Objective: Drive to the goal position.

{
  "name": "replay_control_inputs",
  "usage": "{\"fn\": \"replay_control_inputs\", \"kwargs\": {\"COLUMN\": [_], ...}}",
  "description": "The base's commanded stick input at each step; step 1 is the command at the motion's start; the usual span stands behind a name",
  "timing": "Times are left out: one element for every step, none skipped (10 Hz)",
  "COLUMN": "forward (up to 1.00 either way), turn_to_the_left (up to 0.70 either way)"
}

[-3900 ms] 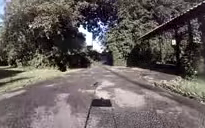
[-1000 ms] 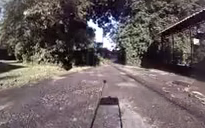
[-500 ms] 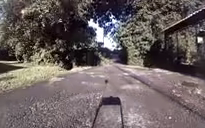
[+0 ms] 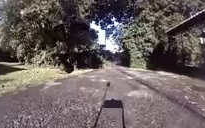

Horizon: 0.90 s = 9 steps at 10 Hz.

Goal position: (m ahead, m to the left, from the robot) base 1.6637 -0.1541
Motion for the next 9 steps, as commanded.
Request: {"fn": "replay_control_inputs", "kwargs": {"forward": [0.70,0.70,0.70,0.70,0.70,0.70,0.70,0.70,0.70], "turn_to_the_left": [0.00,0.00,0.00,0.00,0.00,0.00,0.00,0.00,0.00]}}
